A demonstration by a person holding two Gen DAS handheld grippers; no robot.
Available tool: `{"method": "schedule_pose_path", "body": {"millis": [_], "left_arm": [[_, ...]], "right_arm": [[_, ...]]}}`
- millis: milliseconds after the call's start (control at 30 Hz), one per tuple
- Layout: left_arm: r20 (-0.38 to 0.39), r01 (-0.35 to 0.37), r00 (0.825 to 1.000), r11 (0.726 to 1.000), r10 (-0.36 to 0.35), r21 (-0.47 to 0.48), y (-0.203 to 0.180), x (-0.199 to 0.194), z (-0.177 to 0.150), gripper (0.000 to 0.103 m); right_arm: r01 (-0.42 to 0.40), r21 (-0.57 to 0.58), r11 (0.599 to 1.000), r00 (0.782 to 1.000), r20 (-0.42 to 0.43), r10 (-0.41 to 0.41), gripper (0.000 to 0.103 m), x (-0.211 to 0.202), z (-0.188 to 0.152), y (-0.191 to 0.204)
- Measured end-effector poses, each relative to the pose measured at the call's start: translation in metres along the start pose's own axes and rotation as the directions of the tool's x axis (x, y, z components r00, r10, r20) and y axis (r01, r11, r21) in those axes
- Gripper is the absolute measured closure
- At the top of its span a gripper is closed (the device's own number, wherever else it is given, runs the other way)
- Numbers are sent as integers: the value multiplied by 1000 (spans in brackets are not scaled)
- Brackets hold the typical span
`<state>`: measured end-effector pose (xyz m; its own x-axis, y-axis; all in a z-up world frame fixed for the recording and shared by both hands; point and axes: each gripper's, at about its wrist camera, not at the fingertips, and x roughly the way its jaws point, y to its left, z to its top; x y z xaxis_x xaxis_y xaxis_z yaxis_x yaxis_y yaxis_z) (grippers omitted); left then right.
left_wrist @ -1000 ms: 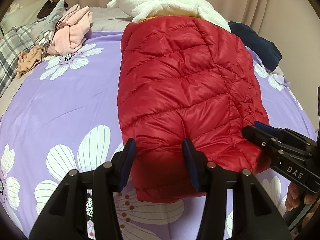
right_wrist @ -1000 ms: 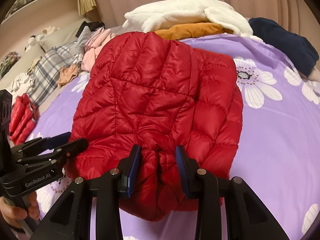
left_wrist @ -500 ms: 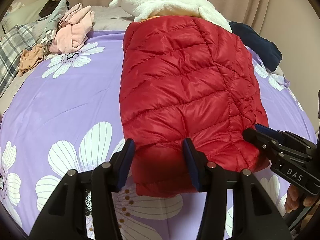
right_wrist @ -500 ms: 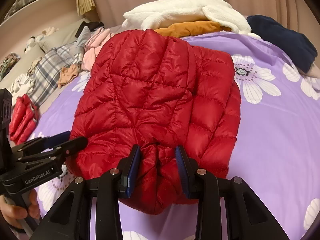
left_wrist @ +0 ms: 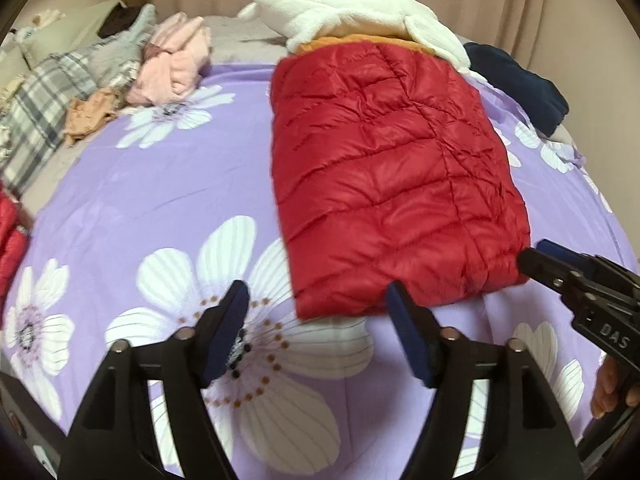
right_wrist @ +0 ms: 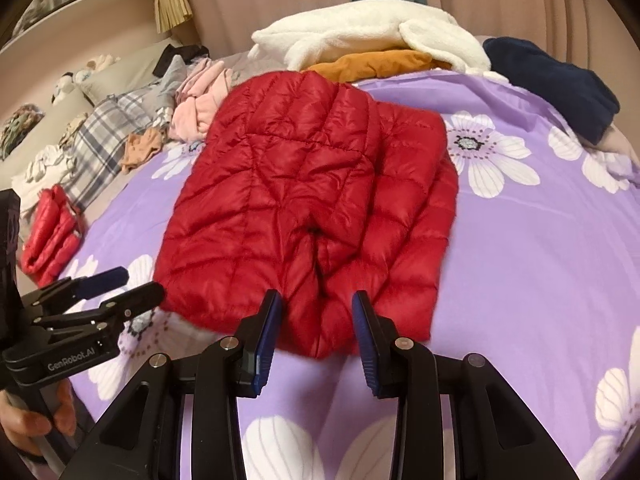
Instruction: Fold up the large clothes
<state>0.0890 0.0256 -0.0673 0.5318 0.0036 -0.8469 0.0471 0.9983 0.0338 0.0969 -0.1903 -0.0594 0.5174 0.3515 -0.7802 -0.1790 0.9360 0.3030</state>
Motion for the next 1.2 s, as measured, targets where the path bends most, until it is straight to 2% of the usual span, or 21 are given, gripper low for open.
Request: {"method": "schedule_pose_path", "body": {"millis": [33, 133, 167, 200, 333, 433, 533, 600, 733, 833, 1200], "left_arm": [[11, -16, 1000, 1000, 16, 1, 0, -5, -1, 21], [44, -41, 998, 999, 40, 17, -2, -25, -4, 8], [51, -45, 998, 999, 44, 20, -2, -29, -5, 2], [70, -55, 996, 998, 54, 24, -3, -38, -6, 1], [98, -88, 992, 996, 86, 22, -2, -56, -7, 1], [92, -84, 992, 996, 84, -1, 0, -68, -6, 1], [95, -119, 988, 993, 119, 2, -5, -77, -6, 1], [96, -139, 986, 990, 138, 2, -8, -84, -6, 1], [104, -121, 987, 993, 119, 10, -12, -95, -5, 1], [117, -111, 987, 994, 109, 13, -15, -103, -5, 1], [137, -119, 984, 993, 116, 13, -22, -113, -3, 0]], "right_arm": [[4, -3, 1000, 1000, 4, -4, 64, -5, -1, 1], [23, -6, 1000, 999, 26, -23, 45, -21, -5, 3], [27, -5, 1000, 999, 34, -27, 41, -26, -6, 4], [32, -5, 999, 999, 38, -32, 40, -29, -5, 3], [64, 9, 998, 996, 64, -64, 25, -46, -5, 1], [70, 15, 997, 995, 72, -71, 21, -55, -5, 2], [74, 17, 997, 994, 83, -75, 13, -64, -5, 3], [80, 14, 997, 993, 91, -81, 12, -69, -6, 5], [99, 5, 995, 990, 104, -99, 12, -78, -5, 10], [102, 3, 995, 987, 122, -102, 1, -85, -4, 13], [123, 3, 992, 982, 141, -122, 1, -94, -2, 18]]}}
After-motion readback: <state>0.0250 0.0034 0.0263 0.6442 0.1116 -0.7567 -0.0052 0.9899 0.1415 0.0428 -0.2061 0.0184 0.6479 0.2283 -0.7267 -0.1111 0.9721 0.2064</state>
